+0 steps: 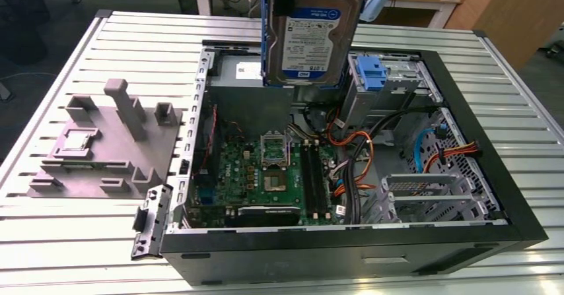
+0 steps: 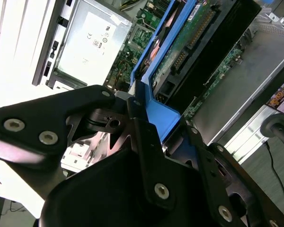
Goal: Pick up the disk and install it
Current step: 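Insert the disk into the insertion slot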
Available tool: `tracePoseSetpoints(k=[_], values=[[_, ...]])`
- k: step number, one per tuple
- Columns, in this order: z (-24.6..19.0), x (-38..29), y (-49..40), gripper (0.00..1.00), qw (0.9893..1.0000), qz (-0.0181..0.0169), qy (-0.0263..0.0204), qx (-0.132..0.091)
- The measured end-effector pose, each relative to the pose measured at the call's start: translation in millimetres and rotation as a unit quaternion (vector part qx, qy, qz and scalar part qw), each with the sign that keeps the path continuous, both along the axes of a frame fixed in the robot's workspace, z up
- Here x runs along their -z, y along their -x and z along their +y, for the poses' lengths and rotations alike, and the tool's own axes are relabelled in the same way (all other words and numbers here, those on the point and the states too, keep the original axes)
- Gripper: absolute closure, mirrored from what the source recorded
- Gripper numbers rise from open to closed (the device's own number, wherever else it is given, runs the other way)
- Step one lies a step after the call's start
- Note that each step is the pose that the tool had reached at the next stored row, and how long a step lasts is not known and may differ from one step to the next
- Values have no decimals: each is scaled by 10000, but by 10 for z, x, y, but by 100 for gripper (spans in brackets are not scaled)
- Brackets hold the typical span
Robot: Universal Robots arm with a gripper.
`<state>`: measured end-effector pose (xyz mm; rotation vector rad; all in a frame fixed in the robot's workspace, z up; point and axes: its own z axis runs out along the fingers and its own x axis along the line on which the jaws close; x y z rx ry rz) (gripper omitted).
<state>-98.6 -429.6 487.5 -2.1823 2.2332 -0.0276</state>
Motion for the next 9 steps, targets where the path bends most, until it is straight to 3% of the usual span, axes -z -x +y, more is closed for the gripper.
tracePoseSetpoints(k=[9], values=[[-13,1,-90,63,10000,0,2,1]])
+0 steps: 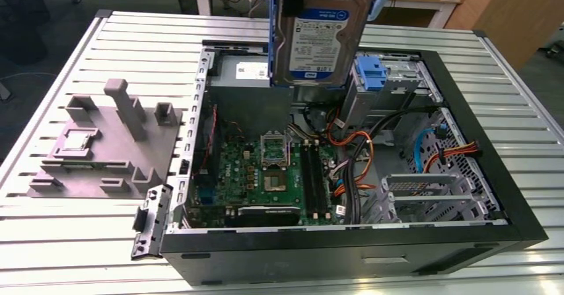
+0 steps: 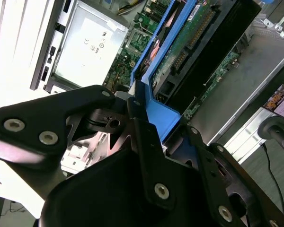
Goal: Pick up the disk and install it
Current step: 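Insert the disk into the insertion slot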
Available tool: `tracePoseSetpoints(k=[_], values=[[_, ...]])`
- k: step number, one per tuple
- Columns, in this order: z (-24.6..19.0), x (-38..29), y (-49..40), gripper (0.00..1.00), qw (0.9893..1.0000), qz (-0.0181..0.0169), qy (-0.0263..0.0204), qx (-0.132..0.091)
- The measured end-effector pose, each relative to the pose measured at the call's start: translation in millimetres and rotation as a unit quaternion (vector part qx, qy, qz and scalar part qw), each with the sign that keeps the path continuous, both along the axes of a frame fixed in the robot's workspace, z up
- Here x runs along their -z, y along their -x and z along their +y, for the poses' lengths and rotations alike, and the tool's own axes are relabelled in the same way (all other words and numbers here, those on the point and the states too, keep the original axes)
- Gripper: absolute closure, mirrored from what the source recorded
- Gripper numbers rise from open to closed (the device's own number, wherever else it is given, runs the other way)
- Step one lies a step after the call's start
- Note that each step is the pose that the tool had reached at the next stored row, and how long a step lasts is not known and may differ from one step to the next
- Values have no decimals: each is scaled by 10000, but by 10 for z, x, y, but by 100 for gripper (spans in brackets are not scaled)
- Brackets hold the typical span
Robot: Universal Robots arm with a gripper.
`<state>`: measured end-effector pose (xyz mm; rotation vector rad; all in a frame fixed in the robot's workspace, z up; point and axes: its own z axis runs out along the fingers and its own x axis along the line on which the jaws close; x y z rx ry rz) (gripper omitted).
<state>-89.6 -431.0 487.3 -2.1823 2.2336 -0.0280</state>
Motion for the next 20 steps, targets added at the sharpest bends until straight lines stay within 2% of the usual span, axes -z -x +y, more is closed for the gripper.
tracePoseSetpoints(k=[13,20], values=[[-127,1,-3,63,10000,0,25,0],[-141,4,-139,63,10000,0,27,0]])
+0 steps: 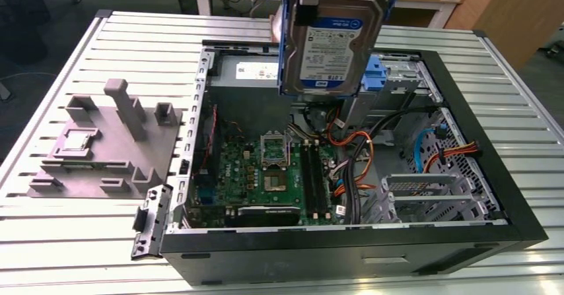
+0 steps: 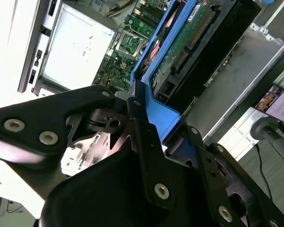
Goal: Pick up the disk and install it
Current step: 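Insert the disk into the insertion slot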
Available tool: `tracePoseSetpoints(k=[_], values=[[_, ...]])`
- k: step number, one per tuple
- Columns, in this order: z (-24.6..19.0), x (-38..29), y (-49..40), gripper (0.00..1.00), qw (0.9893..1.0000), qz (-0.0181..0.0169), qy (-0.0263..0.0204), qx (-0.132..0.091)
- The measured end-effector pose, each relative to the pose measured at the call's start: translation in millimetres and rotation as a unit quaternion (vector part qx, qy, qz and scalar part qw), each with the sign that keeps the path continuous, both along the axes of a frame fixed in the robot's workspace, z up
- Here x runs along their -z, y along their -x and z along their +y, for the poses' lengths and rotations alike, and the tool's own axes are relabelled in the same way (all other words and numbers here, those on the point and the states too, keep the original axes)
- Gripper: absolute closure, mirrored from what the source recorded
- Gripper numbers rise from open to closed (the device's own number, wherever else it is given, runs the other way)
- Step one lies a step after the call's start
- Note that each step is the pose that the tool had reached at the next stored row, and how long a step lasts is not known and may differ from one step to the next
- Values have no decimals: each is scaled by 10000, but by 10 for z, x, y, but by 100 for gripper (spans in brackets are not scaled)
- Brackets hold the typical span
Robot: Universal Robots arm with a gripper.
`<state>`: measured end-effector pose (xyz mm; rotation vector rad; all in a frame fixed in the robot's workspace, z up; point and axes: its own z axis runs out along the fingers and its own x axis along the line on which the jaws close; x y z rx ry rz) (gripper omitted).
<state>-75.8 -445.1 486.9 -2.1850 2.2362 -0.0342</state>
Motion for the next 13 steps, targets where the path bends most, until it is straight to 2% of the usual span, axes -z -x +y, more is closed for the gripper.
tracePoseSetpoints(k=[3,6,13], values=[[-10,0,-27,63,10000,0,1,0],[-40,3,-29,63,10000,0,1,0],[-182,6,-29,63,10000,0,1,0]])
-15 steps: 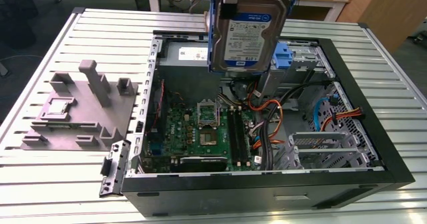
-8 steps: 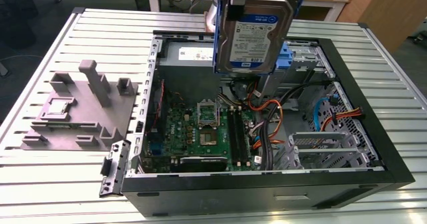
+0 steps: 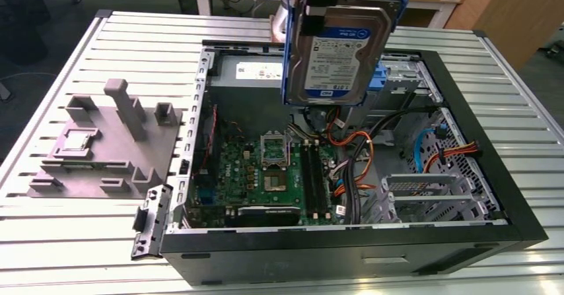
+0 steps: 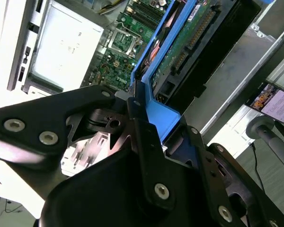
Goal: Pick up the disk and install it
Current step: 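Insert the disk into the insertion slot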
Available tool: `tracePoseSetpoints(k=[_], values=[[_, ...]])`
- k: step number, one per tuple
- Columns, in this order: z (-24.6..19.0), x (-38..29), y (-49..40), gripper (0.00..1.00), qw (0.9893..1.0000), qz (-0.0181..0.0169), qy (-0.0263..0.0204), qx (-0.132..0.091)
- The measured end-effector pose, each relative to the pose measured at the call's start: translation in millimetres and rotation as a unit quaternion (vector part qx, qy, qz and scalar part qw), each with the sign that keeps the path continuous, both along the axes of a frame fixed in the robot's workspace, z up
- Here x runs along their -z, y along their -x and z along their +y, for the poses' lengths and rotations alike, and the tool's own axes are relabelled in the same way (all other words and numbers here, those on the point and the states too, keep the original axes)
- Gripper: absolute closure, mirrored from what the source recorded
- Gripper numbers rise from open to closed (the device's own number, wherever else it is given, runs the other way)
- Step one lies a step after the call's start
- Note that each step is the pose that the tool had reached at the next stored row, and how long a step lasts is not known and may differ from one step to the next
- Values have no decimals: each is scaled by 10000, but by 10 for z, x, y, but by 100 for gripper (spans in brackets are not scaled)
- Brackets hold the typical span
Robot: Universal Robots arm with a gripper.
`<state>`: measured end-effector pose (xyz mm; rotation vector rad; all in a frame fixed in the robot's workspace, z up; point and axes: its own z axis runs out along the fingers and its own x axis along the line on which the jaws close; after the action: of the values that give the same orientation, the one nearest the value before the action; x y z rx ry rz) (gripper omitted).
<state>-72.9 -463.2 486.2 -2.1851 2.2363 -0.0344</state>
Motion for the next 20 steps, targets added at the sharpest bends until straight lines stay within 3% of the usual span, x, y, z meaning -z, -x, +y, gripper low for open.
tracePoseSetpoints(k=[3,9,12,15,20], values=[[-33,0,0,63,10000,0,1,0],[-36,1,0,63,10000,0,1,0],[-64,0,0,63,10000,0,1,-1],[-126,2,0,63,10000,0,0,0],[-278,9,-3,63,10000,0,1,0]])
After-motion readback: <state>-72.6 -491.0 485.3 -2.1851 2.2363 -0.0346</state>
